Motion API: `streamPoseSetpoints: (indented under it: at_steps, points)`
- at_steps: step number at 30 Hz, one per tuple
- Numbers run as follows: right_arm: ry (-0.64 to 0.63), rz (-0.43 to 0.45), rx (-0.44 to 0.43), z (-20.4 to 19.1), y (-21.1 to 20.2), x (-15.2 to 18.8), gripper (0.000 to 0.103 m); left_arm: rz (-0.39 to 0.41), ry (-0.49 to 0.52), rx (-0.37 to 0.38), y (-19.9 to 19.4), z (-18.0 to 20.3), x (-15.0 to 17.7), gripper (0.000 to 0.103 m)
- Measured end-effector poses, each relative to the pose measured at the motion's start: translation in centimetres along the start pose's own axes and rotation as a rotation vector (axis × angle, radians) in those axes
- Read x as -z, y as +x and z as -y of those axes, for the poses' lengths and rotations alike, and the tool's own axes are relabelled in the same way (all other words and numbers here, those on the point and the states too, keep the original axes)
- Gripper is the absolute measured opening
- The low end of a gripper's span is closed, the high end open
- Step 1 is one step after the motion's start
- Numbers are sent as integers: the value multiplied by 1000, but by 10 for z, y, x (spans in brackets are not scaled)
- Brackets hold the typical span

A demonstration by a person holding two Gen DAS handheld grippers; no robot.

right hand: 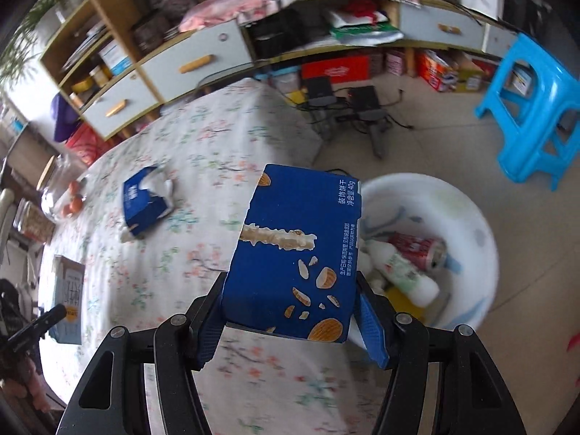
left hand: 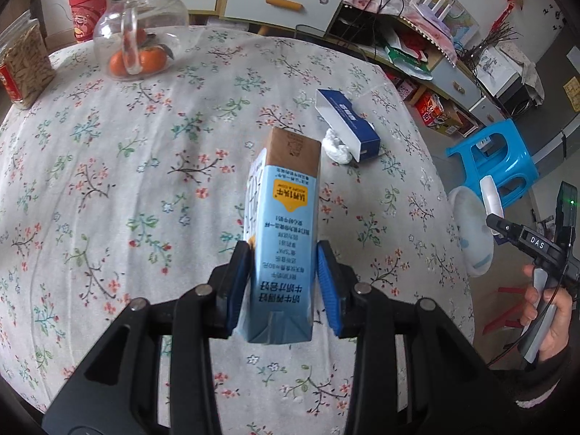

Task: Collect trash
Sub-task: 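Carry the blue snack box and milk carton over the bin and release both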

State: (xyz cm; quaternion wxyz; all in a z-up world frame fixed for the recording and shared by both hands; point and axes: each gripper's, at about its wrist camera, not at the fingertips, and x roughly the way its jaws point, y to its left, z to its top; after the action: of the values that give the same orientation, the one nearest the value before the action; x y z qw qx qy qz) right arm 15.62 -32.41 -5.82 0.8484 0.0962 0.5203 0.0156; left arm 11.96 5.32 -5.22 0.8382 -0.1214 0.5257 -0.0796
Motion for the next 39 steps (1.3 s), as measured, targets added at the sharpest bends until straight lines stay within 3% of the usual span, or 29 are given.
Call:
streamPoseSetpoints:
  at_steps: [6,9,13,22,29,32,39]
  points:
    - [42,-16,7,34,2,6,66,-11,17,18,11,28,3,39]
    - [53,-16,11,46,1,8,77,-9,18,41,12,41,4,39]
    - [57,-6,28,57,-7,11,79,-10,43,60,14,63,5,39]
    - [95,15,65,97,-33,25,80,-48,134,119,37,134,-6,39]
    - [201,43,88,144,-54,32,80,-88,233,162,76,207,-7,39]
    - [225,69,113,155,-67,36,81,-116,240,204,95,232,-9,39]
    - [209,99,141,161,-78,35,82,-118,269,221,117,277,-14,39]
